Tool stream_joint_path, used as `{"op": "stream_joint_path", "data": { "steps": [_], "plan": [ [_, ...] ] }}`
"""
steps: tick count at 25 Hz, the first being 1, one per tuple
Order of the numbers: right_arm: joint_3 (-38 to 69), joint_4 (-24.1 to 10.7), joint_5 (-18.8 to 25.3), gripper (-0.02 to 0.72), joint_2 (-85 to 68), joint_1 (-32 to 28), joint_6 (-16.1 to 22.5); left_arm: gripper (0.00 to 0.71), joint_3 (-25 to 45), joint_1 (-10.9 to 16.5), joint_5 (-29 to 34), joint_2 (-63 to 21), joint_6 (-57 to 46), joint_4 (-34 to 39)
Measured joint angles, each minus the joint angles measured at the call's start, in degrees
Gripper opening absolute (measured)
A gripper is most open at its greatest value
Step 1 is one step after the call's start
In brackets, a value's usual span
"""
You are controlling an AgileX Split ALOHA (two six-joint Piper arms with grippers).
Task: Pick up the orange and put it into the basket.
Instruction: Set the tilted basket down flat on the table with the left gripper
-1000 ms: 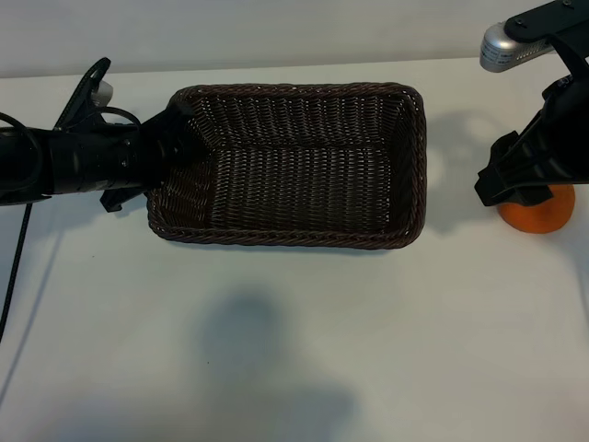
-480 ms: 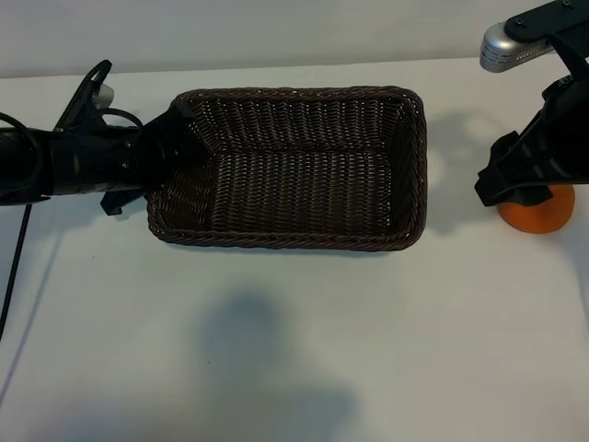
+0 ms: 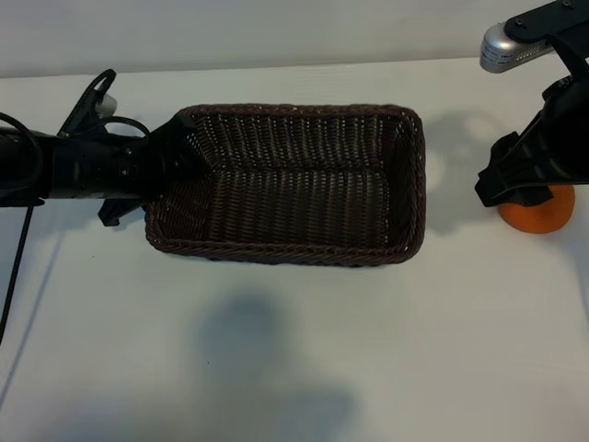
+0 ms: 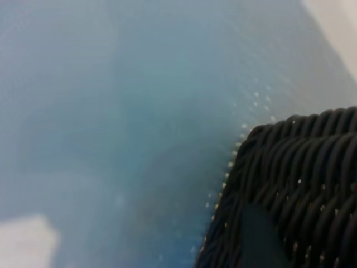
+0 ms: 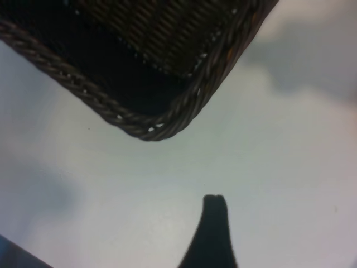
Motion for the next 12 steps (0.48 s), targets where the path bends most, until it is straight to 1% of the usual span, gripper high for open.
{"op": "stream_joint_path", "data": {
  "steps": [5,12],
  "plan": [
    [0.00,0.00,0.12,0.593,0.00,0.00,0.00,0.393,0.00,0.00,0.05,0.00,-2.52,2.93],
    [0.00,0.00,0.12,0.593,0.00,0.00,0.00,0.393,0.00,0.00,0.69,0.02,-3.73,3.21]
  ]
}}
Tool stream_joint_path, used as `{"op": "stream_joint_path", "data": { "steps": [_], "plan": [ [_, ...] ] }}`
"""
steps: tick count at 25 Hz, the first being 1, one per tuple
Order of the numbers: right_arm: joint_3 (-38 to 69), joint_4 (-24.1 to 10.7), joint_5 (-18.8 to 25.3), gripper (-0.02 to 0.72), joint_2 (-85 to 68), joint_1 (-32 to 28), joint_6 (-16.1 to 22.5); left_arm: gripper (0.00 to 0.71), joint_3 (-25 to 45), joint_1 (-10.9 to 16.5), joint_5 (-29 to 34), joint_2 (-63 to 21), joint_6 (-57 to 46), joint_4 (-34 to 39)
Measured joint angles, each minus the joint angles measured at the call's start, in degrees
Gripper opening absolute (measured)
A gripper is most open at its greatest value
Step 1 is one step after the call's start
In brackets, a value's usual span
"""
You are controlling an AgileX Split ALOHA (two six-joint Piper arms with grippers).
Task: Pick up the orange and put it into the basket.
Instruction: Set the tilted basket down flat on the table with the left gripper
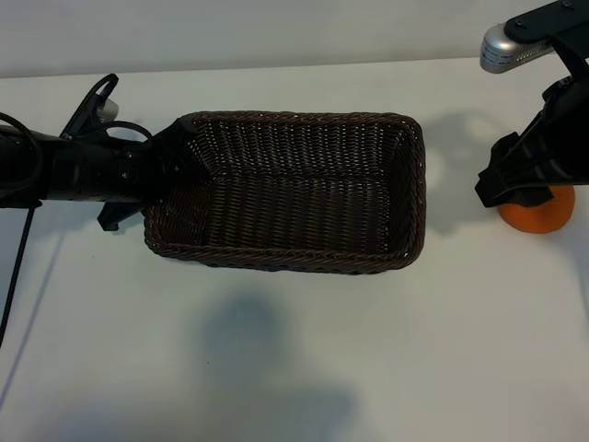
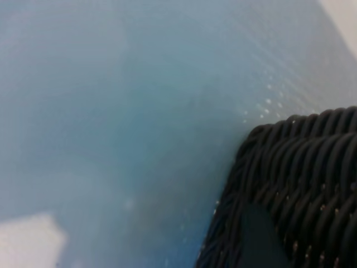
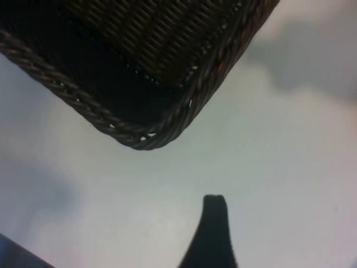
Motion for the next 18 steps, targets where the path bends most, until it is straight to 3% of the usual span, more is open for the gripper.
{"op": "stream_joint_path", "data": {
  "steps": [10,18],
  "plan": [
    [0.00,0.00,0.04,0.593,0.00,0.00,-0.06,0.395,0.00,0.00,0.50,0.00,-1.64,0.11],
    [0.00,0.00,0.11,0.593,0.00,0.00,-0.21,0.566,-0.33,0.00,2.20,-0.10,-2.27,0.22]
  ]
}}
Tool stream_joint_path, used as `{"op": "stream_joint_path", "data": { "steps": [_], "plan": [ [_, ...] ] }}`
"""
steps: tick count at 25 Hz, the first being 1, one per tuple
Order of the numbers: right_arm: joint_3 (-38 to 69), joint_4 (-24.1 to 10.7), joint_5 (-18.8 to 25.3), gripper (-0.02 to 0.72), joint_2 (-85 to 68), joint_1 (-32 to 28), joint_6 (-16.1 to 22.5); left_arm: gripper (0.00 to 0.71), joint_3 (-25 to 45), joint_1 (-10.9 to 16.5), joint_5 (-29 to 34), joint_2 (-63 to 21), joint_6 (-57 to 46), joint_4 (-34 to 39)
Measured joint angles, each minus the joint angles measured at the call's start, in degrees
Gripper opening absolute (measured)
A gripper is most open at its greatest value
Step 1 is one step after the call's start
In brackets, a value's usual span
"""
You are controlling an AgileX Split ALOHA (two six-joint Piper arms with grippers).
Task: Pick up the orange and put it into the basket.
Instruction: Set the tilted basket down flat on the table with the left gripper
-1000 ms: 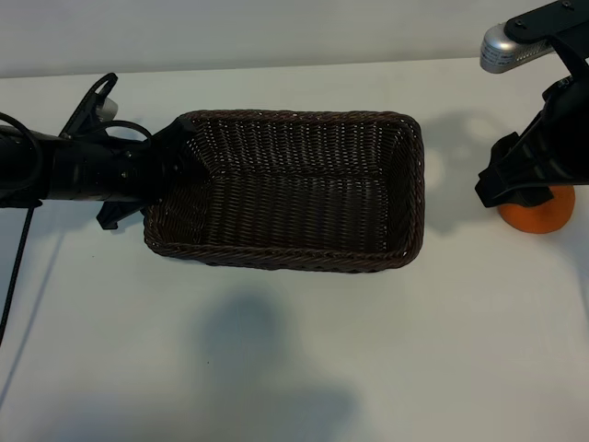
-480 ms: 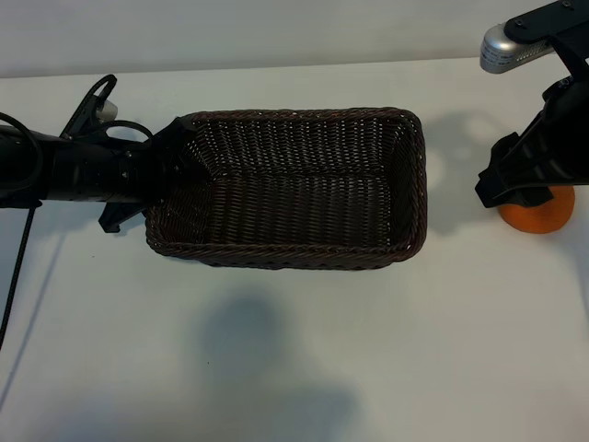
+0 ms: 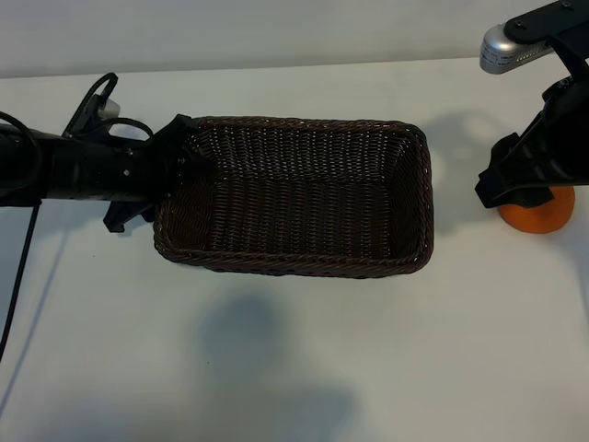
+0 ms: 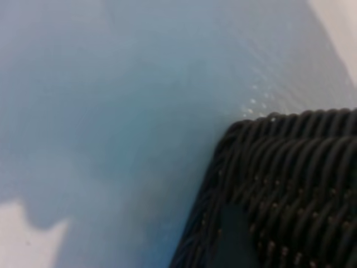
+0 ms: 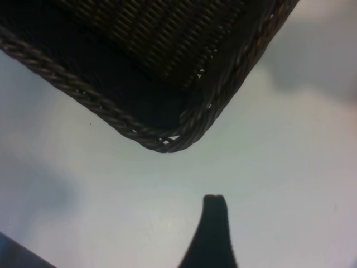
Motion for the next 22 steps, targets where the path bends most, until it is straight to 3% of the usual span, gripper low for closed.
{"op": "stream_joint_path", "data": {
  "steps": [12,22],
  "plan": [
    [0.00,0.00,0.07,0.593,0.00,0.00,-0.17,0.593,-1.05,0.00,1.60,-0.68,-0.56,3.19],
    [0.00,0.00,0.13,0.593,0.00,0.00,-0.40,0.593,-5.02,0.00,6.06,-0.68,-11.95,18.50]
  ]
}}
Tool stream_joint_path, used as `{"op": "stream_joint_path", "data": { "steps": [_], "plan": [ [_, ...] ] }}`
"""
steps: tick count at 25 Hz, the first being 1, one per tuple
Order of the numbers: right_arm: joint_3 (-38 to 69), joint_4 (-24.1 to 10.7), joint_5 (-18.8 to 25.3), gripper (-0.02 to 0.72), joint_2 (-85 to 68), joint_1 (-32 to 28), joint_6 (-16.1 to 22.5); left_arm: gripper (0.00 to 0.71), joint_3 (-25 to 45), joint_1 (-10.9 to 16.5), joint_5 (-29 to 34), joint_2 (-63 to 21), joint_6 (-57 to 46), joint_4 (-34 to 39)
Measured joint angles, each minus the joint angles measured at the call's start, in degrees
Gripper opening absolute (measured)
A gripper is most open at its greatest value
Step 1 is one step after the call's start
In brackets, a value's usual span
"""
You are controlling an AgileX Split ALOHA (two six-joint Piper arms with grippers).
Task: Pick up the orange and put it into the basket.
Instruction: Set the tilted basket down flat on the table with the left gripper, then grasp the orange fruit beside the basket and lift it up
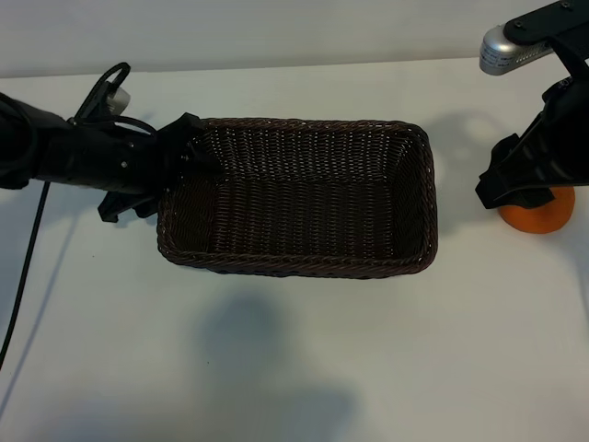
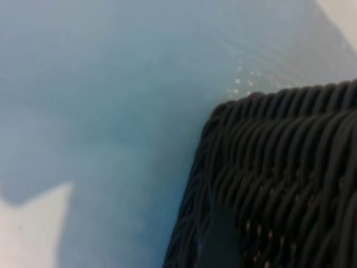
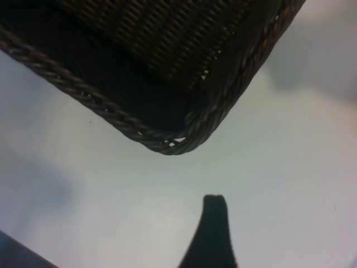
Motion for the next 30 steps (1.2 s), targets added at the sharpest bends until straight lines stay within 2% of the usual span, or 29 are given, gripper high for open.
{"op": "stream_joint_path", "data": {
  "steps": [11,20,30],
  "plan": [
    [0.00,0.00,0.00,0.593,0.00,0.00,-0.04,0.593,-6.53,-0.07,7.54,0.00,-11.29,15.79],
    [0.00,0.00,-0.05,0.593,0.00,0.00,-0.04,0.592,-8.47,-0.07,9.85,-2.55,-12.38,18.55],
    [0.00,0.00,-0.01,0.593,0.00,0.00,-0.18,0.592,-8.71,-0.07,11.36,-11.27,-15.95,23.83]
  ]
}}
